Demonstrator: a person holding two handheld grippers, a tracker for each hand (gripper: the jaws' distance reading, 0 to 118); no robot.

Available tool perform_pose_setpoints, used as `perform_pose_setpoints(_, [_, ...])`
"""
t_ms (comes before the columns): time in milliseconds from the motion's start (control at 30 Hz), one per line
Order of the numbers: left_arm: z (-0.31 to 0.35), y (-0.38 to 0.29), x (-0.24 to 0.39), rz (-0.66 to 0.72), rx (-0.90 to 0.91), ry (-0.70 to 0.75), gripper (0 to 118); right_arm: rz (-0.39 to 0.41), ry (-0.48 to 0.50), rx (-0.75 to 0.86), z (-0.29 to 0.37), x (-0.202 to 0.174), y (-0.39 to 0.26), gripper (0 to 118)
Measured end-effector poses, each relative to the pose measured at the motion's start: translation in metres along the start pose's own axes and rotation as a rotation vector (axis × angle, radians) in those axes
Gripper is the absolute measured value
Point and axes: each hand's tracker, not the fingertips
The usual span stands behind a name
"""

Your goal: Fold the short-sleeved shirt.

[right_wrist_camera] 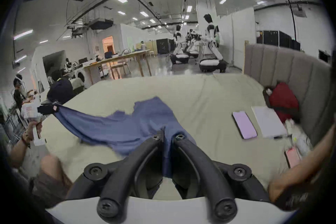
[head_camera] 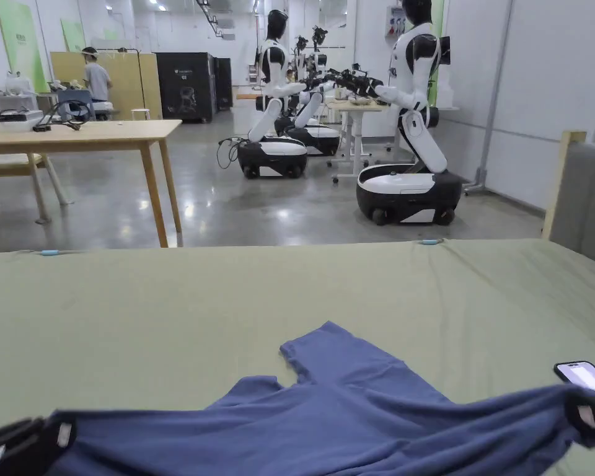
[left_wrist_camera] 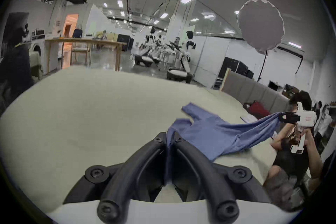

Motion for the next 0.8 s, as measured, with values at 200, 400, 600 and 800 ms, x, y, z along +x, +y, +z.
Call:
perform_pose_setpoints(200, [0.005,-0.063,-0.029,0.025,-0.187,0.038,1,0.106,-0.105,-0.280,-0.025,0.003,-0.077,8])
perform_pose_setpoints(400, [-0.011,-0.089,-0.033,0.010,-0.220,0.065,2,0.062,-0.115,-0.406,-0.069,0.028,-0.104,8])
perform_pose_setpoints(600, [0.006,-0.077,-0.040,0.050,-0.086,0.005,115,0.007,-0.087,-0.267,-0.042,0.028,-0.091,118])
perform_pose_setpoints(800, [0.101,-0.034,-0.016,0.060,0.028,0.096,71,0.033,-0.106,-0.008,0.088,-0.024,-0.035,91])
